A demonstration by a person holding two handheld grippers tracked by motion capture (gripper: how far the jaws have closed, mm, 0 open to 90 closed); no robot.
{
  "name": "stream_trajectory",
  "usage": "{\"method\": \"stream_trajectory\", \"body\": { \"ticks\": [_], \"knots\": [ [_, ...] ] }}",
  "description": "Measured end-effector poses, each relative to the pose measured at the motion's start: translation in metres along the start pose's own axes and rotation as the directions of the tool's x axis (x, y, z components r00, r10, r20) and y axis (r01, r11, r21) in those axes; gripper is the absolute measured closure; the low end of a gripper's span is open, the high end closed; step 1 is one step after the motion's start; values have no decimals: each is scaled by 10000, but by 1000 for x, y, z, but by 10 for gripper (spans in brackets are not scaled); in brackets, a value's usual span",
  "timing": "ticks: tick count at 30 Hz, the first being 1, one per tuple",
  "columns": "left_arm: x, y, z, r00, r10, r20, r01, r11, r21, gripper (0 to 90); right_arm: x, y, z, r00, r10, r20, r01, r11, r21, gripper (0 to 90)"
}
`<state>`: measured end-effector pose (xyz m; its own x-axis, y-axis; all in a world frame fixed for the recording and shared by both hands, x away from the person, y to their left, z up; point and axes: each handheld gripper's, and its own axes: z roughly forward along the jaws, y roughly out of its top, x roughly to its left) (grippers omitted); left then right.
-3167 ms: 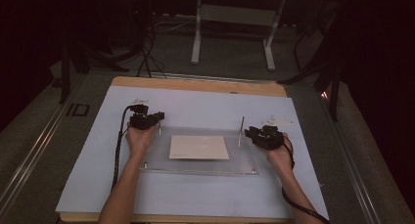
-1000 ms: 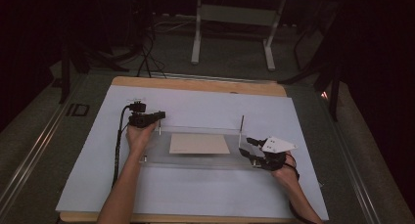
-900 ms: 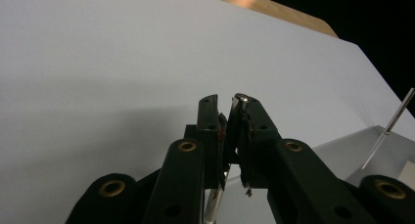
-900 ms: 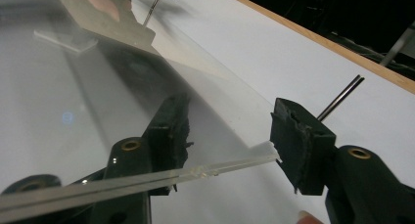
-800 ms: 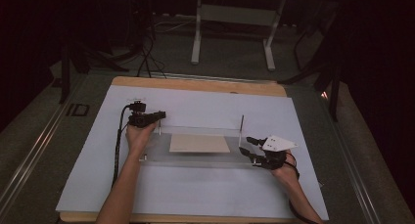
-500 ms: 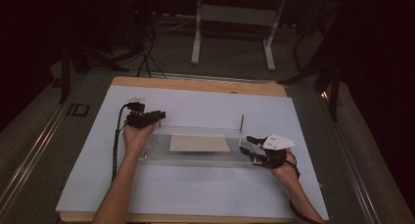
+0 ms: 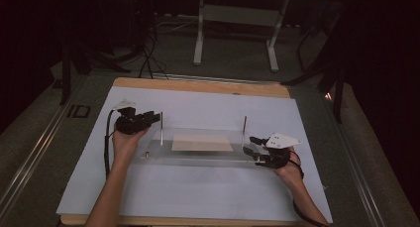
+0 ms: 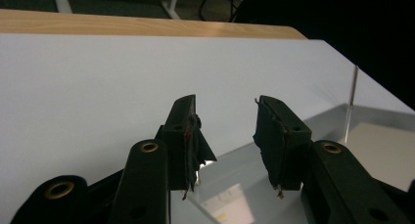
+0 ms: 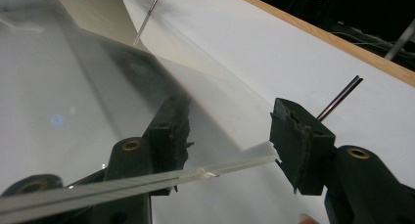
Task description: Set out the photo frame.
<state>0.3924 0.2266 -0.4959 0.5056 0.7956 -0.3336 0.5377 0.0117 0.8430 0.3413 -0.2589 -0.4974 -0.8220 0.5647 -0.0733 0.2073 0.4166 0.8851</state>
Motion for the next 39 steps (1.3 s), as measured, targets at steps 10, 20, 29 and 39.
{"method": "stream_trajectory", "body": {
  "ticks": [10,20,29,39],
  "knots": [
    [-3,0,-15,9985,553,-62,-554,9983,-158,590,-6,6,0,9991,408,-63,-409,9991,-104,471],
    [-13,5,-25,9932,1153,144,-1148,9928,-326,591,-11,12,1,9971,754,-38,-755,9969,-209,471],
    [-15,7,-32,9895,1426,215,-1414,9887,-507,590,-16,18,2,9932,1158,77,-1155,9928,-326,471],
    [-16,8,-37,9873,1577,198,-1562,9856,-647,585,-22,24,4,9892,1449,210,-1438,9885,-469,483]
  ]
}}
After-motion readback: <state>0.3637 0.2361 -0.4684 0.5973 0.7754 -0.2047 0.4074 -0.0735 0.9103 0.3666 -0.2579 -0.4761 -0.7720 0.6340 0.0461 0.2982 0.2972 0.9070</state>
